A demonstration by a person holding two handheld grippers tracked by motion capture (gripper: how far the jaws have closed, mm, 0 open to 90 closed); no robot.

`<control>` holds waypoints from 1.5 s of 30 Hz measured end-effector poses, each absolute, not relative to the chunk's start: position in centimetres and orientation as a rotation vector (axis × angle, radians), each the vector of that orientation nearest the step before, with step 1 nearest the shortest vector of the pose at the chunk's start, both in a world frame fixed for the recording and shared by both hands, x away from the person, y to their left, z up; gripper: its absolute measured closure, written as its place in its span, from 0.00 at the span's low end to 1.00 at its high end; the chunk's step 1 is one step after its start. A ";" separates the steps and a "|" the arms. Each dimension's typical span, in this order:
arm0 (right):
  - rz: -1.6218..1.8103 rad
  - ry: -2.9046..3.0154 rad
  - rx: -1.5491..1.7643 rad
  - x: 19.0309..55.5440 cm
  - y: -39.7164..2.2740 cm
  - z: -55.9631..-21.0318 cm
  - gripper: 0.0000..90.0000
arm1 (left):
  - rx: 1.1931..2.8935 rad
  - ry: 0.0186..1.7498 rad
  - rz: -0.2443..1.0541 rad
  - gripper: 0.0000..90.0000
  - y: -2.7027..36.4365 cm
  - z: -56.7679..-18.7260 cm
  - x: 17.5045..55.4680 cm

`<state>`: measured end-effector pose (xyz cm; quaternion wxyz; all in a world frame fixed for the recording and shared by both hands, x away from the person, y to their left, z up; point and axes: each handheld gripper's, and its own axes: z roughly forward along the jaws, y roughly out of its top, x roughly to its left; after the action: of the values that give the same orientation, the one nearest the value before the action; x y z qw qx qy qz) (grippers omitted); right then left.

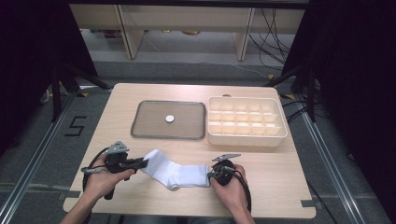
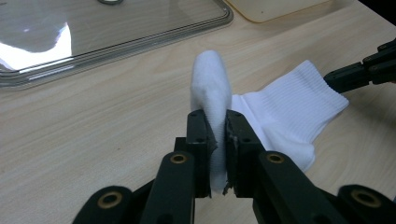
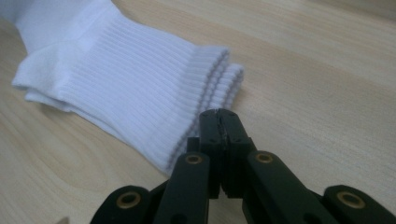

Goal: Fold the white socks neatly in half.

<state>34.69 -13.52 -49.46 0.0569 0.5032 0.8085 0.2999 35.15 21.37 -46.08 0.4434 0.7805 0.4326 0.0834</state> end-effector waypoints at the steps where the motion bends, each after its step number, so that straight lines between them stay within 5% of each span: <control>1: 0.910 2.451 1.526 34.7 -13.5 -49.5 0.99 | 1.935 1.069 0.204 0.90 21.3 -46.1 35.2; 45: 0.913 2.448 1.515 34.7 -13.3 -49.5 0.99 | 1.933 0.996 0.192 0.90 18.9 -45.1 34.5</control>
<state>34.67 -13.35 -49.48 0.0609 0.5007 0.8091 0.3017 34.51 18.90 -45.07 0.4610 0.7858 0.4049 0.0780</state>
